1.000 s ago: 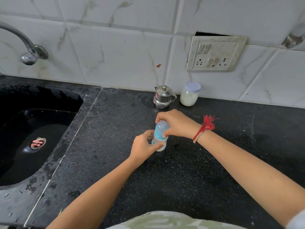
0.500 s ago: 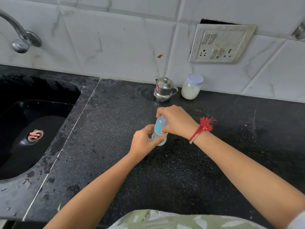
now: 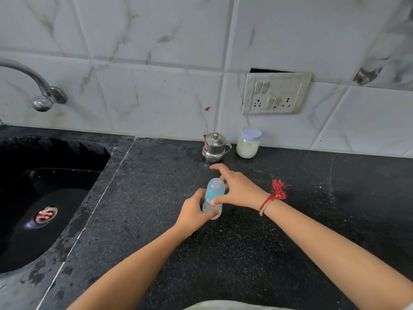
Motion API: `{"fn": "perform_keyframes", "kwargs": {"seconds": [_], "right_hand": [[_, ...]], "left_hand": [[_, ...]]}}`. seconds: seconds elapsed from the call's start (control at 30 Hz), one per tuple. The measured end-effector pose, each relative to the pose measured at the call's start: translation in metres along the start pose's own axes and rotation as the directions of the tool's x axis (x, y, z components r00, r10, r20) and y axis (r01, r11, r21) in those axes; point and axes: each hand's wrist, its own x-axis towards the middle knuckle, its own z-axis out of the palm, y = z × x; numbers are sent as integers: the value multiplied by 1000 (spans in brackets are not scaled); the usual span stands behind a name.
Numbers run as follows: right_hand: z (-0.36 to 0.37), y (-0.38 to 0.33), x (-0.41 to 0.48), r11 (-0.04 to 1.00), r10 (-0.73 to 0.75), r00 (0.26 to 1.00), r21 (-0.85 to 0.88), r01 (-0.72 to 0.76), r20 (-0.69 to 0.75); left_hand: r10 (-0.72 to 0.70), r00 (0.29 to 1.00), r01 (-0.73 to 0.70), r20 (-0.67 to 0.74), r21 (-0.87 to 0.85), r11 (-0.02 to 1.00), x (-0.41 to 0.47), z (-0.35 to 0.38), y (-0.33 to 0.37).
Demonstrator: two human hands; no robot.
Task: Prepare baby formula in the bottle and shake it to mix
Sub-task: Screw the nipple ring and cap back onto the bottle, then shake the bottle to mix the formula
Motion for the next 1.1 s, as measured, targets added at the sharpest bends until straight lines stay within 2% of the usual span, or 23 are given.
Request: {"fn": "perform_keyframes", "kwargs": {"seconds": [0.1, 0.2, 0.33, 0.43, 0.57, 0.63, 0.77, 0.9, 0.97, 1.03, 1.1], "right_hand": [[-5, 7, -9, 996, -34, 999, 85, 31, 31], [-10, 14, -19, 985, -101, 994, 143, 93, 48], [-19, 16, -29, 945, -125, 986, 288, 153, -113], [-24, 10, -37, 917, -131, 950, 329, 225, -283], [-18, 2, -46, 886, -104, 856, 344, 311, -507], [-16, 1, -49, 877, -78, 836, 361, 316, -544], [-19, -1, -51, 886, -66, 849, 360, 291, -524], [-29, -3, -46, 869, -41, 849, 401, 290, -526], [-31, -1, -43, 844, -17, 824, 434, 315, -566], [-35, 2, -42, 806, 22, 773, 468, 362, -634], [-45, 7, -41, 716, 127, 738, 575, 395, -663]], "left_hand": [[26, 999, -27, -22, -42, 999, 0, 0, 4], [41, 999, -46, -29, -169, 985, 4, -6, 17], [103, 995, -98, 6, -259, 961, 7, -20, 48], [155, 987, -157, -30, -249, 956, 4, -27, 73], [240, 953, -267, -183, -142, 953, -5, -25, 101], [287, 930, -318, -227, -113, 941, -10, -22, 108], [331, 912, -350, -244, -38, 936, -16, -19, 117], [318, 905, -334, -282, -8, 943, -12, -17, 122], [294, 912, -317, -286, -35, 948, -8, -15, 123], [256, 927, -295, -273, -115, 948, -2, -16, 122], [198, 950, -258, -241, -253, 932, 4, -20, 121]]}}
